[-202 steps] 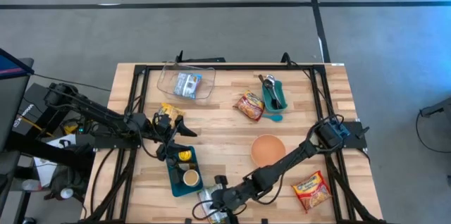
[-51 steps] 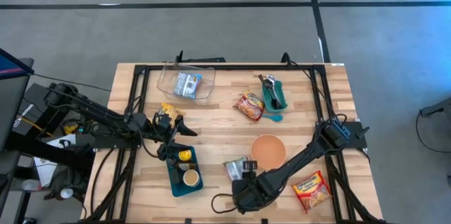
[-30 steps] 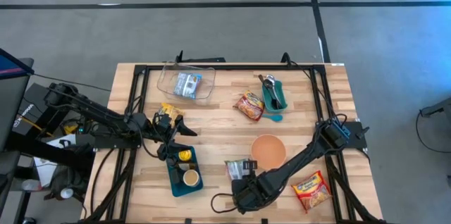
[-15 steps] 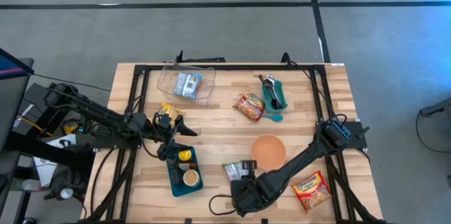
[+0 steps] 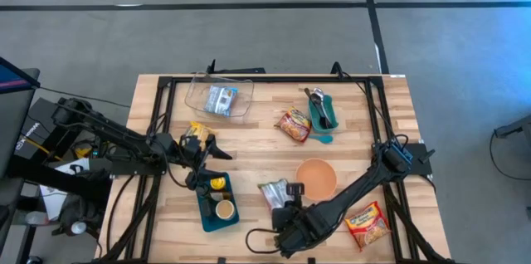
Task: Pick & Place Food Item
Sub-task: Put the green noodle pack into the transparent bin
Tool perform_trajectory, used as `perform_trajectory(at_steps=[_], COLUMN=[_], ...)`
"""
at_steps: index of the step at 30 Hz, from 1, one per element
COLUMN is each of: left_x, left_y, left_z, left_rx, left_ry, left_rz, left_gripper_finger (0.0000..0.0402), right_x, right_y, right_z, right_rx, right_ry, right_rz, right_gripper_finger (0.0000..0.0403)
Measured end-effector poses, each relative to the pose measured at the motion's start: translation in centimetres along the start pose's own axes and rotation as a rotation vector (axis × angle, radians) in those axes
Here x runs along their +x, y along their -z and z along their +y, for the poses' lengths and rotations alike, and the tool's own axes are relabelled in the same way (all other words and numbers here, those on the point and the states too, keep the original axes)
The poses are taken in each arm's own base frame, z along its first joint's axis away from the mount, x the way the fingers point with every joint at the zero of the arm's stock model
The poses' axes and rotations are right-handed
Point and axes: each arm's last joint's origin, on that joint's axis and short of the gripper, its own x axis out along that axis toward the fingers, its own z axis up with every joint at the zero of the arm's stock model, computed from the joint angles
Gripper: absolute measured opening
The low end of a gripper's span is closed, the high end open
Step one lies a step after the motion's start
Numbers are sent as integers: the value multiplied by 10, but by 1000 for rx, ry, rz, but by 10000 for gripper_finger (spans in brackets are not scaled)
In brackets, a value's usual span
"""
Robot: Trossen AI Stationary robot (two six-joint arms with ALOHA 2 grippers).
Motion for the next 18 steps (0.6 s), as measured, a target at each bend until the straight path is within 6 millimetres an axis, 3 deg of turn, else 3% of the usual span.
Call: perform_trajectory(at_steps=[6,18], left_x=[0,0], left_y=[5,8], left_z=[1,3], left_rx=[140,150], left_ry=[-9,-28], left_rz=[49,86], left_gripper_finger=[290,290], right_x=[-3,2], right_y=[-6,-10], right_z=[-9,-41], right_rx=[41,54], right_ry=[21,163], right_rz=[-22,4], right_gripper_finger=[0,0])
